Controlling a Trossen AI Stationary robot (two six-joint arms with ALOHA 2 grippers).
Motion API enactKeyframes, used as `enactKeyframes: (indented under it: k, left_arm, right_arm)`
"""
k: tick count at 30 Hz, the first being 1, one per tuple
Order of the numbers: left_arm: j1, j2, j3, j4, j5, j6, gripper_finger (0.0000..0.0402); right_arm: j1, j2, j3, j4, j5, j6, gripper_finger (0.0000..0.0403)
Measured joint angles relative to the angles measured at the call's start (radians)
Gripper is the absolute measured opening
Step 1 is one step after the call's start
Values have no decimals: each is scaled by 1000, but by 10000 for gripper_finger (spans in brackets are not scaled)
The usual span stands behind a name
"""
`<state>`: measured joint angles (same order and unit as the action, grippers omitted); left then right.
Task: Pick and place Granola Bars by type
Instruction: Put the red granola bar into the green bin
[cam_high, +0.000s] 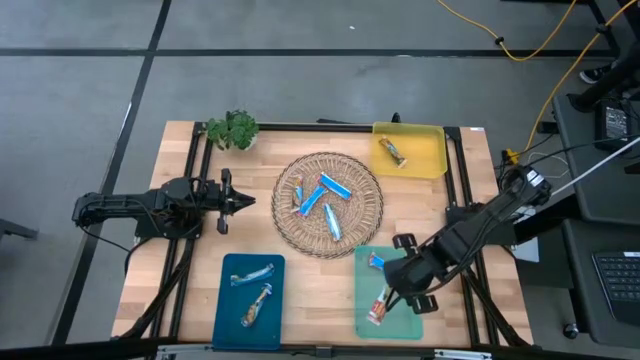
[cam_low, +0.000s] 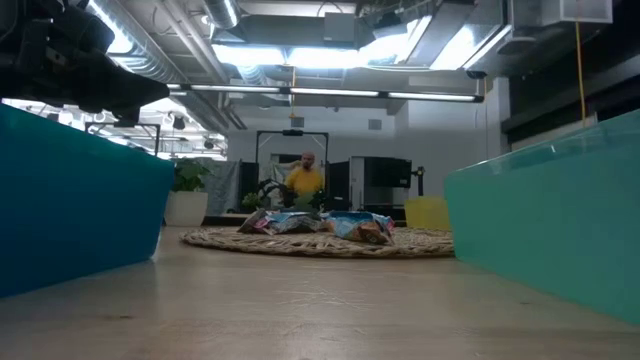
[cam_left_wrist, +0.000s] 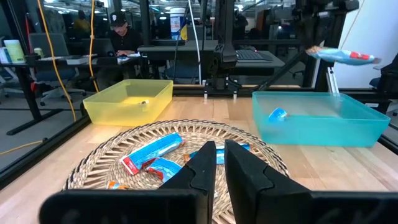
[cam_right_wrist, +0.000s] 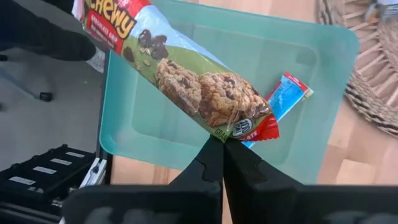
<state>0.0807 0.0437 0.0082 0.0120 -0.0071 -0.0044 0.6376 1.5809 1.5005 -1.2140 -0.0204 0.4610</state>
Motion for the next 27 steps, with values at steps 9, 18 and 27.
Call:
enactKeyframes:
  k: [9, 18, 27]
  left_arm:
    - [0, 0, 0, 0, 0, 0, 26]
    - [0, 0, 0, 0, 0, 0, 26]
    - [0, 0, 0, 0, 0, 0, 28]
  right_arm:
    - [8, 7, -137, 119, 0, 56, 5]
    - [8, 7, -280, 274, -35, 130, 5]
    - [8, 6, -429, 377, -79, 269, 5]
